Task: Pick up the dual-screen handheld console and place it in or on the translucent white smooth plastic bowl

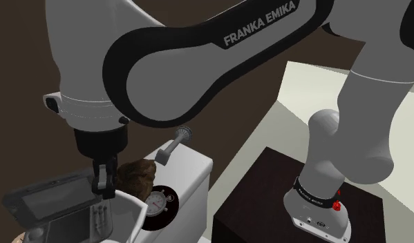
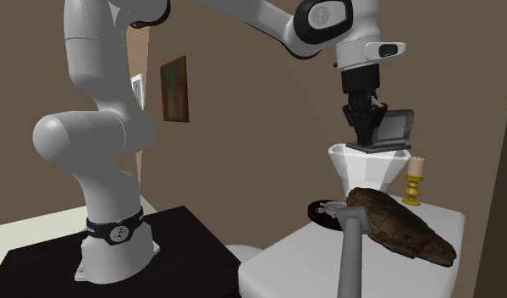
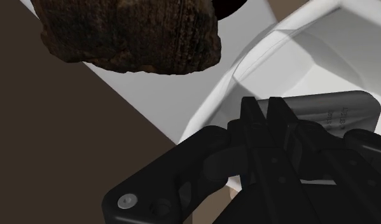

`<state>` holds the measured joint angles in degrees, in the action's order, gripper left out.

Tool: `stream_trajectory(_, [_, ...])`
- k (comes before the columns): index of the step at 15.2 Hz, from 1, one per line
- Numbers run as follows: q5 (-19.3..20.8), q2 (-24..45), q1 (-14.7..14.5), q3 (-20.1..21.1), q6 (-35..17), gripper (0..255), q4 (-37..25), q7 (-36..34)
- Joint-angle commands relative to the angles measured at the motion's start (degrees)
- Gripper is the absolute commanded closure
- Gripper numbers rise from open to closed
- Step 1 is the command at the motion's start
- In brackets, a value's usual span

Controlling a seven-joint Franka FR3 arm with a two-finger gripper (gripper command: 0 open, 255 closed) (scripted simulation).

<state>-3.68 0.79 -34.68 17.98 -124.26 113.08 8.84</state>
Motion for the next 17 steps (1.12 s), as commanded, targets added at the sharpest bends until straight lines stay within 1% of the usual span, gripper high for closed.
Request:
stream_trajectory(1, [0.01,0.05,-0.02,0.02,-0.17,255,0.12,-0.02])
stream_trajectory(5, [0.01,0.05,-0.02,0.02,-0.17,255,0.11,-0.02])
stream_trajectory(6, [0.01,0.05,-0.02,0.02,-0.17,0,0.11,-0.02])
stream_trajectory(11, [0.01,0.05,-0.02,0.02,-0.16,0,0.11,-0.02])
stream_trajectory(15, [-0.91,-2.96,0.35,-0.36,6.56,0,-3.69,0.63])
stream_trajectory(17, [-0.91,-2.96,0.34,-0.37,6.56,0,-3.68,0.63])
